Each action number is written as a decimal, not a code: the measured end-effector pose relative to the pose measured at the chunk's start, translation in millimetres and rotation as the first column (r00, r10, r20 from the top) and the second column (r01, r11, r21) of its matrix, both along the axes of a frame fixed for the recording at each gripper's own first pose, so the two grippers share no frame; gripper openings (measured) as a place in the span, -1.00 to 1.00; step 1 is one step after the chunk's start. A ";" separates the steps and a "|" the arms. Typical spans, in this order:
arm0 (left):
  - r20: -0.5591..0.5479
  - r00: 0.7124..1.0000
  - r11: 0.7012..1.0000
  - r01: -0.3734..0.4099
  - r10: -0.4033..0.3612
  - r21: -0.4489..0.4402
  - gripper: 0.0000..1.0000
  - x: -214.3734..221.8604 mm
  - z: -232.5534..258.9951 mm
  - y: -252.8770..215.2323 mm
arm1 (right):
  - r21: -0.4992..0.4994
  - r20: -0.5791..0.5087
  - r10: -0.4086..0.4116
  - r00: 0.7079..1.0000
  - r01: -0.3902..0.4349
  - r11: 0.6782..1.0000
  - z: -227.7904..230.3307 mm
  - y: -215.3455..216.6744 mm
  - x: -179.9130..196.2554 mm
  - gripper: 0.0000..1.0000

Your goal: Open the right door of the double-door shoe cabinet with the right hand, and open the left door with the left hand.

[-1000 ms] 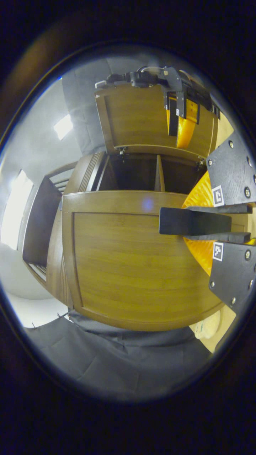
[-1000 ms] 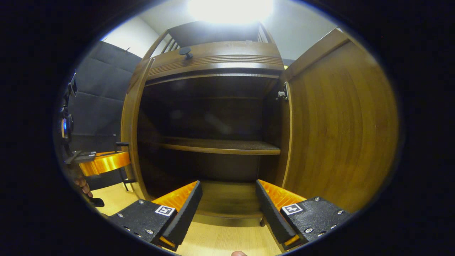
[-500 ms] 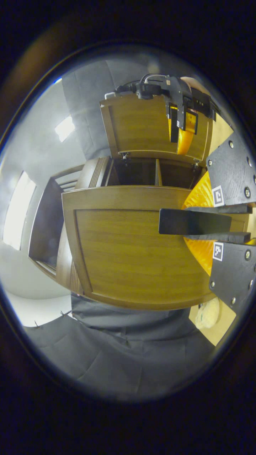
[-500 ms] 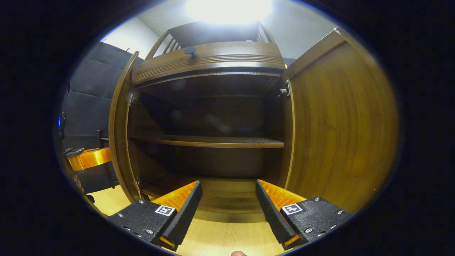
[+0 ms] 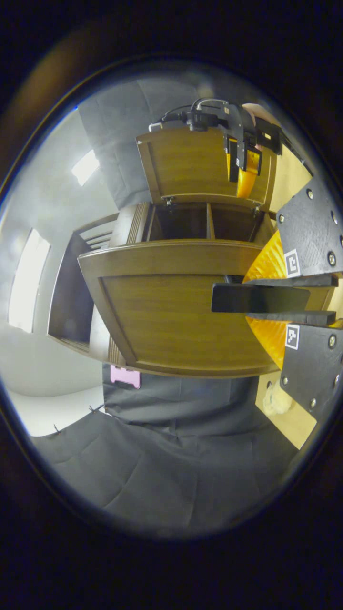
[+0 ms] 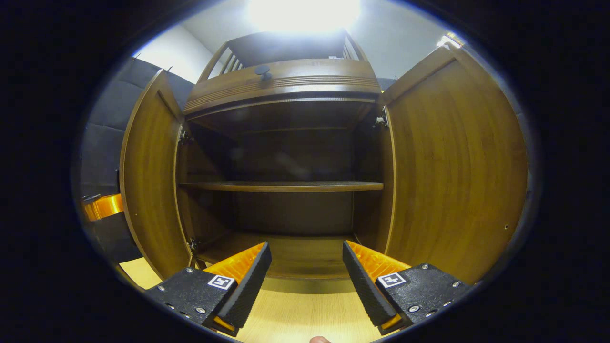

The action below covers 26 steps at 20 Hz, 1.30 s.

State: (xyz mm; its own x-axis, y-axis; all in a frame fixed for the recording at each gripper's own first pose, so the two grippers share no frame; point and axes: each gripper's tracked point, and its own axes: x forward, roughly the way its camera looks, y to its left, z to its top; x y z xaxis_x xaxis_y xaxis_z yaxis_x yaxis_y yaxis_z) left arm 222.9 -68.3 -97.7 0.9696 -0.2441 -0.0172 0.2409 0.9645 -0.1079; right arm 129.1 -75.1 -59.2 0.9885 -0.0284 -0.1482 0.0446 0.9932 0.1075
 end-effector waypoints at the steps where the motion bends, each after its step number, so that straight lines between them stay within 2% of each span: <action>1: 0.004 1.000 1.000 -0.016 0.016 0.008 -0.47 -0.5 -3.3 -1.5 | -0.003 0.001 -0.002 1.000 0.002 1.000 -0.3 0.0 -0.3 0.87; 4: -0.004 0.998 0.997 -0.062 0.062 0.055 -0.48 2.5 -15.3 -11.7 | -0.002 -0.005 0.007 1.000 -0.007 1.000 1.2 1.2 0.1 0.83; 5: -0.004 0.997 0.995 -0.080 0.080 0.060 -0.75 15.5 -22.9 -16.5 | -0.006 -0.002 0.008 1.000 -0.008 1.000 0.0 0.2 -0.1 0.87; 6: -0.003 0.995 0.993 -0.102 0.102 0.064 -0.75 21.1 -27.5 -16.1 | -0.010 -0.001 0.004 1.000 -0.005 1.000 -0.3 0.1 0.1 0.87; 7: 0.003 0.991 0.989 -0.134 0.134 0.065 -0.63 25.1 -29.3 -13.8 | -0.013 -0.002 0.004 1.000 -0.004 1.000 0.0 0.9 -0.2 0.87; 8: 0.016 0.986 0.983 -0.167 0.166 0.077 -0.77 27.9 -30.7 -11.4 | -0.014 -0.004 0.006 1.000 -0.006 1.000 0.4 1.6 0.2 0.87; 11: 0.060 0.976 0.971 -0.214 0.208 0.108 -0.75 25.9 -32.5 -8.7 | -0.013 -0.005 0.007 1.000 -0.007 1.000 0.5 0.5 -0.4 0.83; 13: 0.063 0.974 0.967 -0.225 0.218 0.124 -0.50 26.8 -36.5 -9.8 | -0.009 -0.004 0.008 1.000 -0.008 1.000 -0.3 1.4 -0.2 0.83; 15: 0.064 0.975 0.968 -0.220 0.214 0.119 -0.75 26.7 -34.7 -10.8 | -0.011 -0.007 0.014 1.000 -0.014 1.000 -1.2 1.3 0.9 0.87; 16: 0.060 0.977 0.972 -0.212 0.206 0.105 -0.48 26.1 -34.7 -11.1 | -0.020 -0.009 0.012 1.000 -0.012 1.000 -1.5 0.4 0.7 0.83; 18: 0.059 0.978 0.975 -0.205 0.200 0.089 -0.48 24.5 -34.9 -10.3 | -0.039 -0.006 0.001 1.000 -0.001 0.999 -1.7 -0.7 -0.7 0.87; 21: 0.060 0.977 0.974 -0.210 0.205 0.088 -0.48 21.5 -34.3 -8.9 | -0.049 -0.011 -0.001 1.000 0.000 0.999 -1.8 0.2 -0.8 0.83; 22: 0.059 0.976 0.972 -0.215 0.210 0.091 -0.63 21.0 -33.5 -7.7 | -0.054 -0.014 -0.003 1.000 0.002 0.999 -1.9 0.1 -0.9 0.83; 25: 0.045 0.970 0.966 -0.243 0.240 0.086 -0.75 18.3 -32.4 -5.0 | -0.056 -0.018 -0.003 1.000 0.002 0.998 0.0 0.3 -0.8 0.87; 26: 0.041 0.965 0.961 -0.263 0.261 0.083 -0.69 18.2 -30.8 -2.8 | -0.051 -0.017 -0.003 1.000 0.002 0.999 0.7 0.5 -0.3 0.87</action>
